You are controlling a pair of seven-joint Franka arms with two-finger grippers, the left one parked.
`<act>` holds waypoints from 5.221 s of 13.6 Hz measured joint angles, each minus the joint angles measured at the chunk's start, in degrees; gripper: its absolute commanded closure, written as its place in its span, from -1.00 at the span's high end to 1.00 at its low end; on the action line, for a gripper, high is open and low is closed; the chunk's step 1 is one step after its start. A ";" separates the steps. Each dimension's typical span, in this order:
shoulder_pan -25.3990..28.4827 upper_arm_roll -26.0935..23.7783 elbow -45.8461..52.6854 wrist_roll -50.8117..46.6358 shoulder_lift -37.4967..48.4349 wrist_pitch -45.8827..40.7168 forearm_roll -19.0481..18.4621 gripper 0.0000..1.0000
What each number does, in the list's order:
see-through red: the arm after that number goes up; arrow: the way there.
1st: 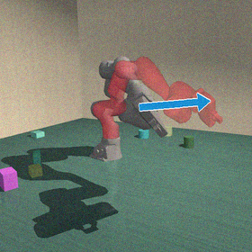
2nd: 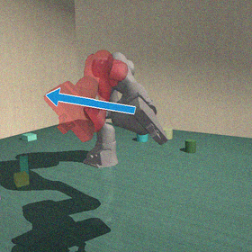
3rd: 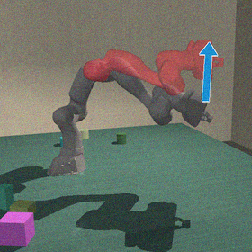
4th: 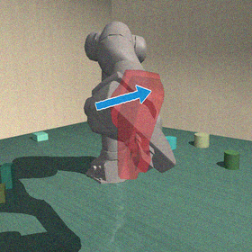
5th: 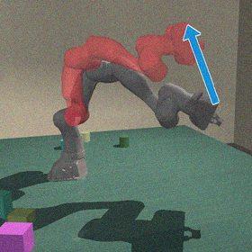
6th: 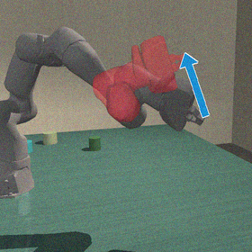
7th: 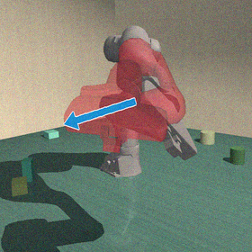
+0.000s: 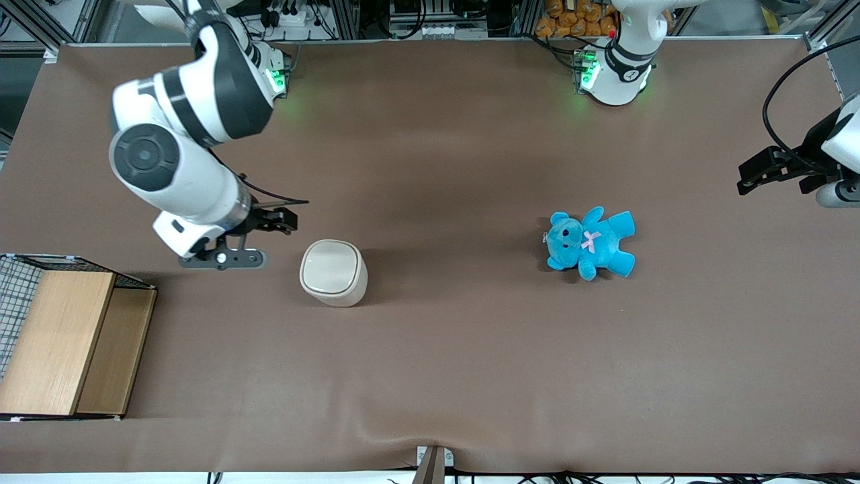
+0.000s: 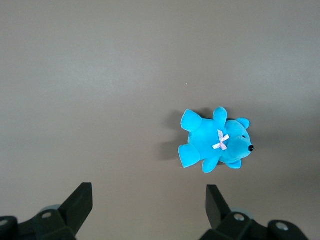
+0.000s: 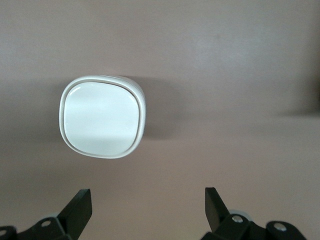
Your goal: Open trash can with right arm
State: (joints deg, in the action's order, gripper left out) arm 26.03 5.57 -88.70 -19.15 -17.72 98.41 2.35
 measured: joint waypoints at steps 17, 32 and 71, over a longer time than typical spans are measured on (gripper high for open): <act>0.94 0.07 -1.94 -4.04 -7.84 7.36 4.43 -1.00; 0.95 0.20 -1.96 -4.11 -12.92 11.46 4.44 -1.00; -21.73 2.03 0.68 24.47 12.19 -13.19 2.38 -1.00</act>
State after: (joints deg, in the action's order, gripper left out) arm 4.30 7.60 -88.02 5.32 -5.53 85.22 4.74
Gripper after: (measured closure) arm 0.991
